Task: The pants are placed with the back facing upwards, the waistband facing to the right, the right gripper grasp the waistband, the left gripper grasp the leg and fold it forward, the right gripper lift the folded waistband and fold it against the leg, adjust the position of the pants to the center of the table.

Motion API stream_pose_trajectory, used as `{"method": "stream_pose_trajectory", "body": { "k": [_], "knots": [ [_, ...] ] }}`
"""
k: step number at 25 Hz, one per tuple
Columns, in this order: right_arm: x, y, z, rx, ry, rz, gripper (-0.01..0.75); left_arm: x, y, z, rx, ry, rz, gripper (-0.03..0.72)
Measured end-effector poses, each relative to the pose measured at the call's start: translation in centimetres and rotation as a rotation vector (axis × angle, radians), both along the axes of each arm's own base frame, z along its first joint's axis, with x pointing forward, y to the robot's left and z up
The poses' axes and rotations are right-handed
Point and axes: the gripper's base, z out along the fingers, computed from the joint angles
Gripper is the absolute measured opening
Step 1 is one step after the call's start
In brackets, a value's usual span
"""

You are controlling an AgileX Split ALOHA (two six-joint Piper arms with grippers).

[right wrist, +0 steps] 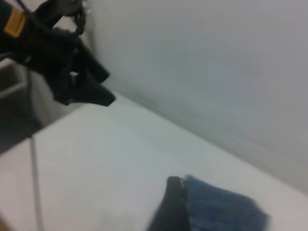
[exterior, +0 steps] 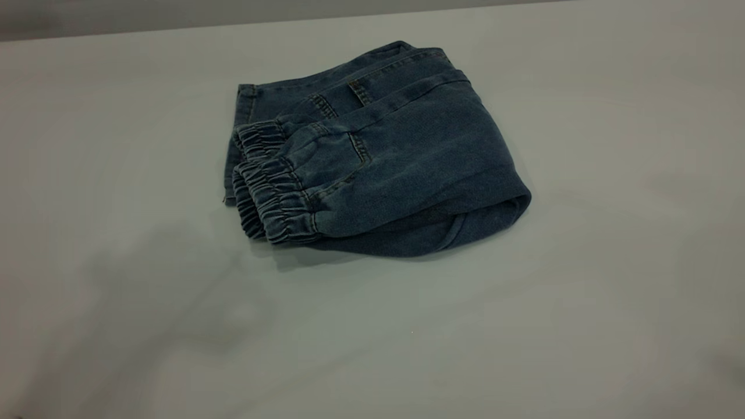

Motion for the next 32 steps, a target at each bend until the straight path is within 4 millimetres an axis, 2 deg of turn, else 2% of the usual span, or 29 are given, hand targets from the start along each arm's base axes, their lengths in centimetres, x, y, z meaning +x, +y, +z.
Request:
{"method": "stream_pose_trajectory", "body": {
  "k": [4,7,14,17,22,27,32],
  "knots": [
    [-1.2,0.2,-1.4,0.033,0.035,0.049,0.59,-4.5,3.0,-0.3,-0.026,-0.039,0.0,0.494],
    [-2.3,0.0,-3.3,0.028,0.066,0.05,0.59,-8.1,5.3,-1.1,-0.059,-0.072,0.009,0.494],
    [-4.3,-0.5,-10.1,-0.074,0.125,0.088,0.59,-14.6,9.6,-5.2,-0.103,-0.131,0.012,0.494],
    [-5.3,-0.5,-13.1,-0.102,0.125,0.123,0.59,-16.4,10.8,-7.4,-0.113,-0.147,0.012,0.494],
    [-6.2,-1.1,-17.7,-0.112,0.092,0.083,0.59,-18.1,11.9,-10.0,-0.123,-0.161,0.012,0.494],
    [-7.0,-1.9,-21.8,-0.207,0.115,0.049,0.59,-17.7,11.6,-11.9,-0.089,-0.115,0.013,0.494],
    [-8.3,-2.7,-23.4,-0.207,0.09,-0.022,0.59,-17.4,11.4,-14.0,-0.06,-0.067,0.012,0.494]
  ]
}}
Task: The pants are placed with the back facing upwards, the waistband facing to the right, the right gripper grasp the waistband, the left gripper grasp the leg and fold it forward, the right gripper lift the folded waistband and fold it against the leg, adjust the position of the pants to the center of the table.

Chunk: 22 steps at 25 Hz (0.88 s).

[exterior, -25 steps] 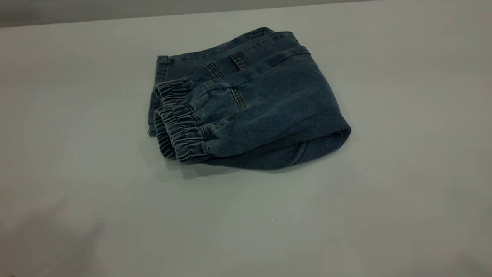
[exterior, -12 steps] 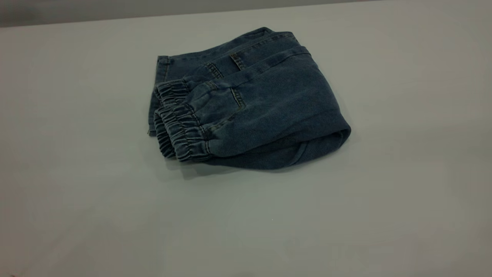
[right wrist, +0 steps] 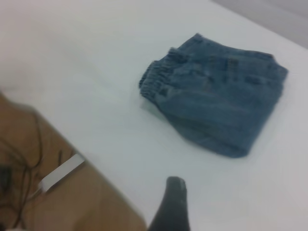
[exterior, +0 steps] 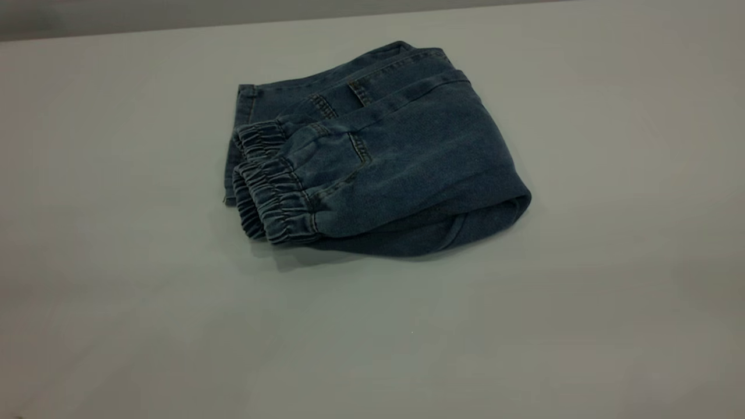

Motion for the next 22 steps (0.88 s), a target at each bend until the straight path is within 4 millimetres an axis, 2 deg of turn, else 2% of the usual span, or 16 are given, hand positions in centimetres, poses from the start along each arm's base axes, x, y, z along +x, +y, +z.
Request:
{"method": "stream_pose_trajectory", "body": {
  "k": [6,11,18,22],
  "knots": [
    [-1.2,-1.3,-1.4,0.031,-0.092,-0.143,0.59,-0.2,0.1,-2.4,0.022,0.032,0.0,0.494],
    [-0.7,-1.9,-3.1,0.028,-0.038,-0.23,0.59,-0.4,0.2,-3.6,0.007,0.002,-0.004,0.494],
    [-0.6,-2.0,-3.2,0.034,-0.026,-0.25,0.59,-0.9,0.6,-4.7,-0.055,-0.052,0.008,0.494],
    [-0.6,-2.0,-3.2,0.034,-0.026,-0.25,0.59,-1.5,0.8,-4.6,-0.123,-0.088,0.025,0.494]
  ]
}}
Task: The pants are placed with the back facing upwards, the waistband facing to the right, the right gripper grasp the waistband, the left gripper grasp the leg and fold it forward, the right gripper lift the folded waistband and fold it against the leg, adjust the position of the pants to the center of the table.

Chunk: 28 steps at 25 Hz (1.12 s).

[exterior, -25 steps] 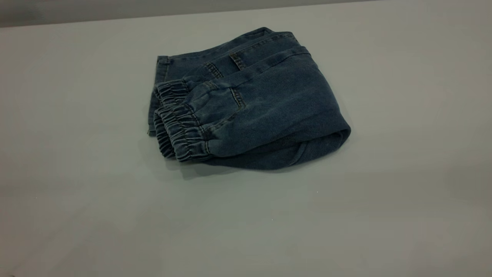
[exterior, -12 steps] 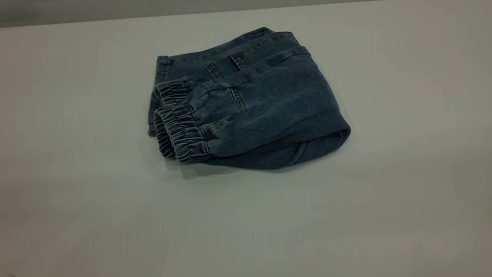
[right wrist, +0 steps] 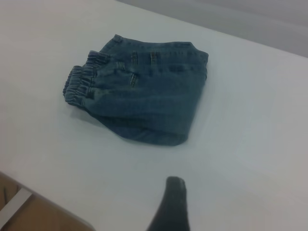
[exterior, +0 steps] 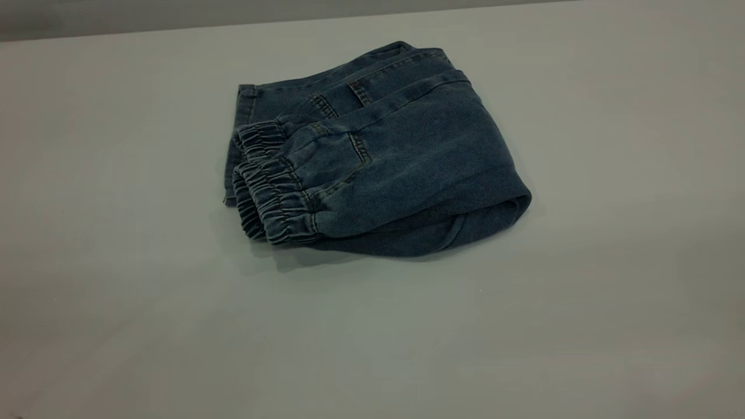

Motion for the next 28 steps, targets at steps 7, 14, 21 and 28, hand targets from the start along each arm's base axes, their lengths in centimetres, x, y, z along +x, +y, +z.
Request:
{"method": "stream_pose_trajectory", "body": {
  "k": [7,14,21,28],
  "knots": [
    [0.01,-0.02,0.0,-0.001,0.0,-0.002,0.59,-0.45,0.02,-0.39,-0.1,-0.027,0.01,0.494],
    [0.01,-0.02,0.0,-0.001,0.0,-0.002,0.59,-0.43,0.02,-0.39,-0.095,-0.028,0.009,0.494],
    [0.01,-0.01,0.01,0.0,-0.001,-0.002,0.59,-0.43,0.02,-0.39,-0.096,-0.028,0.009,0.494],
    [0.01,-0.01,0.01,0.0,-0.001,-0.002,0.59,-0.43,0.03,-0.39,-0.096,-0.028,0.01,0.494]
  ]
}}
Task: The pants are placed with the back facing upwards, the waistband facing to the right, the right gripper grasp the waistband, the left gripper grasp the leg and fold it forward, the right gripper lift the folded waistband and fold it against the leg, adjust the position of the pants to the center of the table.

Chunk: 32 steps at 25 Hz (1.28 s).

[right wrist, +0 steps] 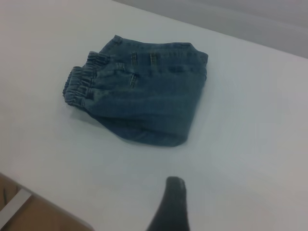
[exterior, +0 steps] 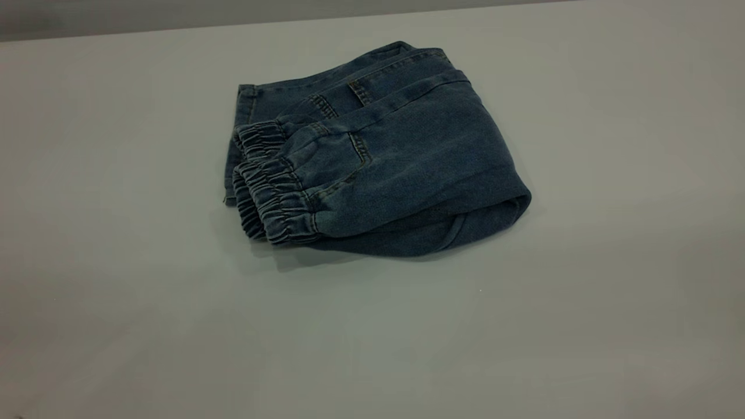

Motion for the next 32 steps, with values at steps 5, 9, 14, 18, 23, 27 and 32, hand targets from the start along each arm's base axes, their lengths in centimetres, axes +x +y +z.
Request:
{"method": "stream_pose_trajectory", "body": {
  "k": [5,9,14,18,23,27,32],
  "knots": [
    [0.0,0.01,0.0,0.001,0.0,0.001,0.59,-0.07,0.01,0.0,0.001,0.0,0.061,0.494],
    [0.03,0.03,0.0,0.001,0.0,-0.022,0.59,-0.24,0.0,0.0,0.001,-0.001,0.206,0.494],
    [0.15,0.12,0.0,0.002,0.0,-0.107,0.59,-0.45,-0.06,0.0,0.001,-0.001,0.388,0.494],
    [0.23,0.17,0.0,0.002,0.0,-0.163,0.59,-0.55,-0.1,-0.01,0.002,0.0,0.478,0.494],
    [0.27,0.19,0.0,0.002,0.0,-0.19,0.59,-0.55,-0.11,-0.01,0.002,0.0,0.482,0.494],
    [0.31,0.21,0.0,0.002,0.0,-0.214,0.59,-0.55,-0.11,-0.01,0.002,0.0,0.482,0.494],
    [0.32,0.23,0.0,0.003,0.001,-0.22,0.59,-0.55,-0.11,-0.01,0.001,0.001,0.482,0.494]
  ]
}}
